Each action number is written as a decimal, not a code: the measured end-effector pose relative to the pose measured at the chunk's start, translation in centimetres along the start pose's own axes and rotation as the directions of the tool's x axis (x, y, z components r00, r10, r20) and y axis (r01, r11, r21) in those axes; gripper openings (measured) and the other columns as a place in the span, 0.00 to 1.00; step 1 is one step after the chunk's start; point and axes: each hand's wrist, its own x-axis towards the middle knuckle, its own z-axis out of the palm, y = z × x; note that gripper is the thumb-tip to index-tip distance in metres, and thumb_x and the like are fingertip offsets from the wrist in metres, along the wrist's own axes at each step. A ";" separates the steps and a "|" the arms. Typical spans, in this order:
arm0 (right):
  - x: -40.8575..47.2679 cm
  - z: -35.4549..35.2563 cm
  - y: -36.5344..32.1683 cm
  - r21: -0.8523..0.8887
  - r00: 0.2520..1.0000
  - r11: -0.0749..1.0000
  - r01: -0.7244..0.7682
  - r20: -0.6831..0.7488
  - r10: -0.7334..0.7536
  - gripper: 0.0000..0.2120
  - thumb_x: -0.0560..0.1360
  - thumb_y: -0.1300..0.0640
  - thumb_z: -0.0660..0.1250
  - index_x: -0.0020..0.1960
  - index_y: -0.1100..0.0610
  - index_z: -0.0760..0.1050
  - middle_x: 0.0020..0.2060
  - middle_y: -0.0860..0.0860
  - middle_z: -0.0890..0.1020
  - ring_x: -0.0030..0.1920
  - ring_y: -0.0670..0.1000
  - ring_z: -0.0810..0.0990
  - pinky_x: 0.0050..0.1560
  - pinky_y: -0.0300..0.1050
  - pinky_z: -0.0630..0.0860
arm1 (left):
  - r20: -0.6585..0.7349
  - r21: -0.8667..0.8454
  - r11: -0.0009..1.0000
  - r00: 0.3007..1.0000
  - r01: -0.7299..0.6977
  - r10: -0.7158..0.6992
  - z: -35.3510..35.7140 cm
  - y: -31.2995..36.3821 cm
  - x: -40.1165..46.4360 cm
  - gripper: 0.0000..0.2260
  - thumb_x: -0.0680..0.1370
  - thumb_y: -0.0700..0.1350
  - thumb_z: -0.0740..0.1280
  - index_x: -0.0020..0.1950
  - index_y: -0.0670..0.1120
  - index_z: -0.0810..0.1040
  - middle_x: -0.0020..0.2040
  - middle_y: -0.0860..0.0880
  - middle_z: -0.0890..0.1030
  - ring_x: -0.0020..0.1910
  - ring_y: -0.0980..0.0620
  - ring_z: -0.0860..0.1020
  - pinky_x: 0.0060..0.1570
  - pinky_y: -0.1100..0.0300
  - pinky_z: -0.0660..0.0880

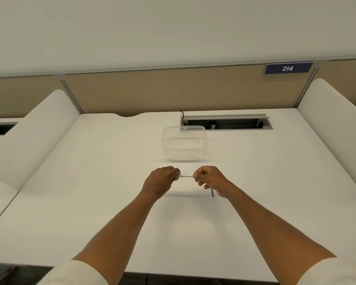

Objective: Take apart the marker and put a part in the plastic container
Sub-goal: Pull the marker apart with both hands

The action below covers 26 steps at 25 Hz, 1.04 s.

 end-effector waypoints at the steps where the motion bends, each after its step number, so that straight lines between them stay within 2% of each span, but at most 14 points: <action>1: 0.0 0.0 0.0 0.012 1.000 1.000 0.006 0.007 -0.006 0.01 0.73 0.58 0.71 0.43 0.55 0.79 0.37 0.50 0.82 0.35 0.47 0.80 0.35 0.41 0.73 | 0.003 0.001 1.000 1.000 0.000 0.000 0.0 0.0 0.0 0.05 0.82 0.43 0.61 0.52 0.48 0.76 0.43 0.50 0.78 0.39 0.45 0.75 0.36 0.53 0.71; 3: 0.1 0.0 -0.2 0.025 1.000 1.000 0.000 -0.004 0.000 0.04 0.73 0.56 0.72 0.44 0.55 0.80 0.37 0.50 0.82 0.35 0.47 0.80 0.34 0.40 0.72 | 0.001 -0.004 1.000 1.000 0.004 -0.004 0.0 0.0 0.0 0.05 0.82 0.44 0.61 0.52 0.48 0.76 0.43 0.50 0.78 0.39 0.44 0.75 0.36 0.52 0.72; 7: 0.3 0.2 -0.4 -0.037 0.999 0.999 -0.040 -0.017 0.040 0.16 0.76 0.42 0.67 0.41 0.55 0.80 0.34 0.48 0.83 0.32 0.48 0.78 0.34 0.41 0.71 | -0.008 -0.011 1.000 1.000 0.008 -0.008 -0.3 0.0 0.5 0.05 0.82 0.43 0.62 0.51 0.48 0.77 0.42 0.50 0.78 0.38 0.45 0.75 0.36 0.53 0.72; 11: 0.5 0.2 0.0 -0.055 1.000 0.998 -0.027 -0.014 0.027 0.14 0.76 0.46 0.67 0.38 0.54 0.79 0.32 0.49 0.82 0.32 0.47 0.78 0.35 0.41 0.71 | -0.004 -0.015 1.000 1.000 0.003 -0.003 -0.1 0.0 0.6 0.04 0.82 0.43 0.62 0.51 0.48 0.76 0.42 0.50 0.78 0.38 0.45 0.75 0.36 0.53 0.72; 16: 0.6 -0.3 0.2 -0.029 0.999 0.999 0.040 0.018 -0.039 0.03 0.73 0.56 0.72 0.42 0.55 0.79 0.35 0.49 0.82 0.35 0.47 0.80 0.34 0.41 0.72 | 0.001 -0.026 0.999 1.000 0.020 -0.020 0.3 0.1 0.5 0.05 0.82 0.44 0.62 0.51 0.49 0.77 0.42 0.50 0.78 0.38 0.45 0.75 0.36 0.52 0.73; 18: 0.6 -0.6 0.3 -0.012 0.998 0.998 0.063 0.028 -0.062 0.04 0.72 0.57 0.74 0.44 0.54 0.79 0.36 0.49 0.81 0.35 0.47 0.80 0.34 0.41 0.72 | -0.001 -0.033 0.999 1.000 0.019 -0.019 0.3 0.2 0.6 0.05 0.82 0.44 0.62 0.51 0.49 0.77 0.42 0.50 0.78 0.39 0.44 0.75 0.36 0.52 0.74; 21: 0.6 -0.7 0.2 0.003 1.000 1.000 0.023 -0.020 -0.023 0.11 0.72 0.48 0.74 0.45 0.55 0.80 0.37 0.48 0.83 0.34 0.47 0.80 0.33 0.41 0.73 | -0.004 -0.032 0.999 1.000 0.020 -0.020 0.2 0.3 0.7 0.04 0.81 0.43 0.62 0.51 0.49 0.76 0.42 0.51 0.78 0.38 0.45 0.75 0.36 0.52 0.73; 23: 0.8 -0.7 0.2 -0.025 0.999 0.999 -0.024 -0.033 0.024 0.17 0.73 0.40 0.70 0.43 0.55 0.81 0.36 0.47 0.84 0.32 0.46 0.79 0.33 0.40 0.72 | -0.008 -0.039 0.999 1.000 0.025 -0.026 0.2 0.3 0.8 0.05 0.81 0.43 0.62 0.51 0.49 0.77 0.42 0.51 0.78 0.39 0.45 0.76 0.36 0.52 0.74; 26: 0.9 -0.5 0.3 -0.059 0.999 0.997 -0.042 -0.021 0.041 0.16 0.75 0.42 0.67 0.39 0.53 0.82 0.33 0.47 0.84 0.32 0.47 0.78 0.34 0.41 0.70 | -0.007 -0.039 0.999 1.000 0.018 -0.018 0.2 0.2 0.8 0.05 0.81 0.43 0.62 0.51 0.49 0.77 0.42 0.51 0.78 0.39 0.45 0.75 0.36 0.53 0.72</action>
